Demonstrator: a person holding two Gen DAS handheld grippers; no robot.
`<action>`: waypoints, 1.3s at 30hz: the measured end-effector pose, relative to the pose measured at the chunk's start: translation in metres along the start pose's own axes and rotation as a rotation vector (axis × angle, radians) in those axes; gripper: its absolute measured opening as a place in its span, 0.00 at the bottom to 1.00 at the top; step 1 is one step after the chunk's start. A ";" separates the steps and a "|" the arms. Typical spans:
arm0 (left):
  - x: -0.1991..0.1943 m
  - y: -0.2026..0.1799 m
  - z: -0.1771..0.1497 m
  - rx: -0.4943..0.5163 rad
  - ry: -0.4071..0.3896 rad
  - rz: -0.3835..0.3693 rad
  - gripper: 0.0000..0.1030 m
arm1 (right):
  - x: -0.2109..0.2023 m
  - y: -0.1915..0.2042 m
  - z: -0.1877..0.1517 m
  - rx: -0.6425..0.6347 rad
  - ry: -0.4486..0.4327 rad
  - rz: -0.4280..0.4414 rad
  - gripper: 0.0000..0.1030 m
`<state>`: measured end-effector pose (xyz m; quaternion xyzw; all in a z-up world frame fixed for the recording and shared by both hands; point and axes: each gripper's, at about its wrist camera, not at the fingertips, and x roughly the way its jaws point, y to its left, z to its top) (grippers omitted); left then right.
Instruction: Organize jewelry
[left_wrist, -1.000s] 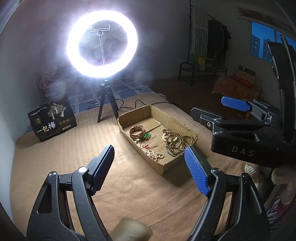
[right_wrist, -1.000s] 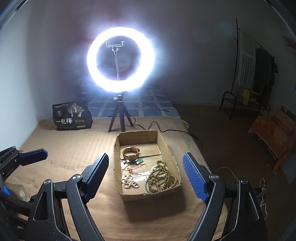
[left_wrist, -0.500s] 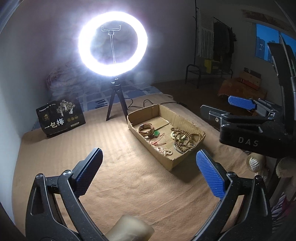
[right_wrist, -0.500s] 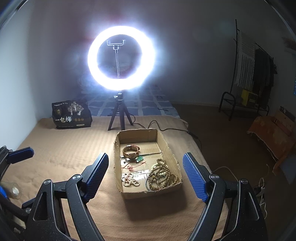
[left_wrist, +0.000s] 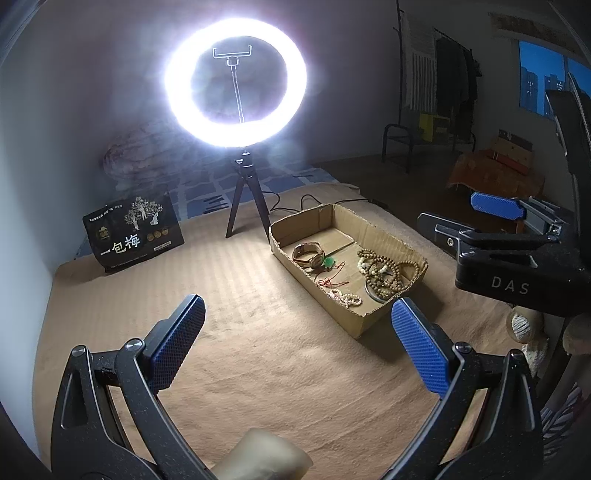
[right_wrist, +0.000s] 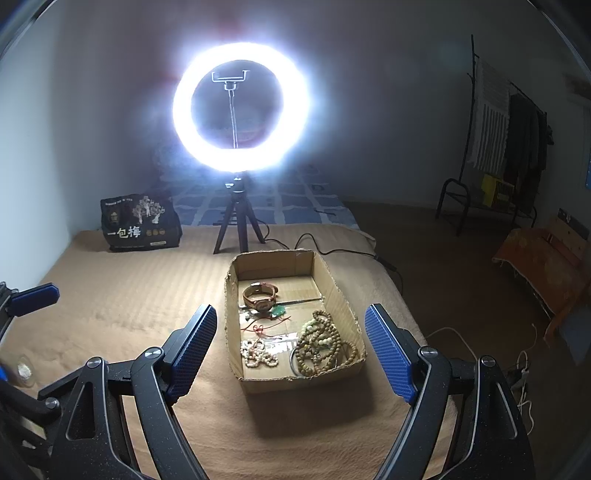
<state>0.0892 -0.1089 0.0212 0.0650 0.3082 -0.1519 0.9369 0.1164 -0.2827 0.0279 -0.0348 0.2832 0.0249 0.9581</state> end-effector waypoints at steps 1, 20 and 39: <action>0.000 0.000 0.000 0.001 0.001 0.001 1.00 | 0.000 0.000 0.000 0.000 0.001 0.000 0.80; 0.002 0.000 0.000 0.002 0.006 0.001 1.00 | 0.001 0.000 0.000 0.001 0.005 0.001 0.80; 0.003 -0.001 -0.001 0.000 0.006 0.000 1.00 | 0.001 0.002 0.000 0.000 0.016 -0.001 0.80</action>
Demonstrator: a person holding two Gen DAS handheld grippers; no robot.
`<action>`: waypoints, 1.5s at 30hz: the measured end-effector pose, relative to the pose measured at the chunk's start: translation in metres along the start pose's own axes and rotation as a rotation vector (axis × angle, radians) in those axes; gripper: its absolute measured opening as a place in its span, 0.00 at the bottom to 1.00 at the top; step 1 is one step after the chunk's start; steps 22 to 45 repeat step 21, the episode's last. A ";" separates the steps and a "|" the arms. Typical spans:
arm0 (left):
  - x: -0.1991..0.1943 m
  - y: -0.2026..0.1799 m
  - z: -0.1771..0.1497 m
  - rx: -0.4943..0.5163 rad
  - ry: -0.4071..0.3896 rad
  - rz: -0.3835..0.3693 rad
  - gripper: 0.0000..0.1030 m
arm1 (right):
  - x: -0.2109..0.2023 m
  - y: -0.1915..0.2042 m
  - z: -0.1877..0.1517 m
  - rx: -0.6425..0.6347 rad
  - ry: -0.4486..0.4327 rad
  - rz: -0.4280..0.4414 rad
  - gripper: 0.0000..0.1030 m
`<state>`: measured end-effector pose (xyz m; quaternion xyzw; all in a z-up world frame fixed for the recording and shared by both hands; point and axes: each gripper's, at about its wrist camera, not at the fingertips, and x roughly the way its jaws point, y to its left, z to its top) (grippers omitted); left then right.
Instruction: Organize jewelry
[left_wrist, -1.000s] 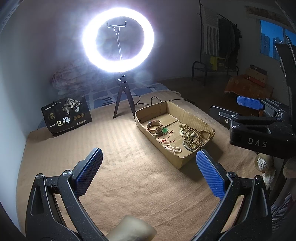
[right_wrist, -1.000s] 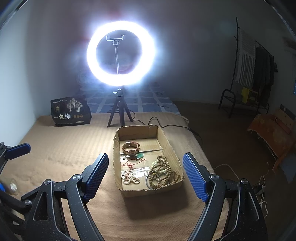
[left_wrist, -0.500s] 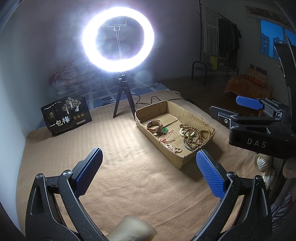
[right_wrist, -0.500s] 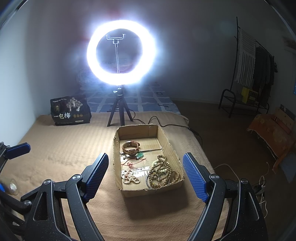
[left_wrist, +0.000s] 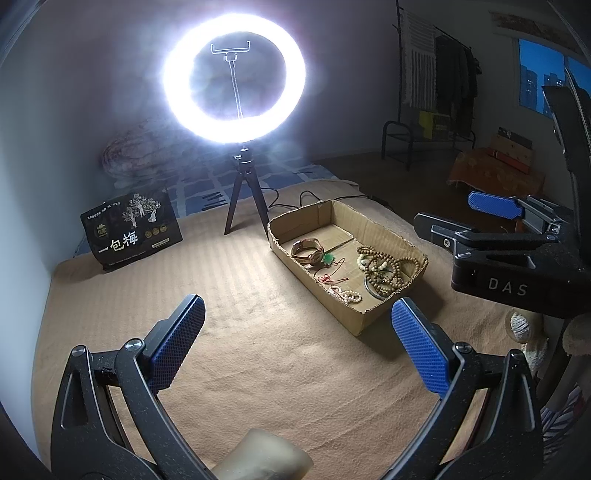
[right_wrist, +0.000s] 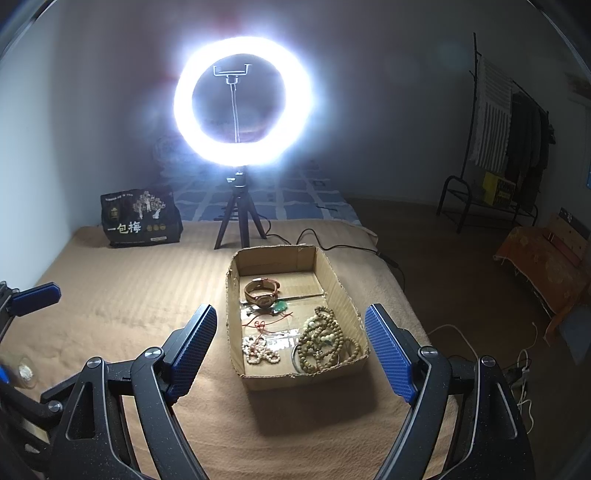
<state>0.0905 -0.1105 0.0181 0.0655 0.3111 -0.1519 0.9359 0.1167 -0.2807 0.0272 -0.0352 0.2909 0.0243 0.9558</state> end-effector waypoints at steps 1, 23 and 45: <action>0.000 0.000 0.000 0.000 0.000 0.000 1.00 | 0.000 0.000 0.000 -0.001 -0.001 0.000 0.80; -0.010 0.002 -0.003 -0.010 -0.037 0.046 1.00 | 0.005 0.006 -0.002 -0.014 0.014 -0.001 0.80; -0.010 0.002 -0.003 -0.010 -0.037 0.046 1.00 | 0.005 0.006 -0.002 -0.014 0.014 -0.001 0.80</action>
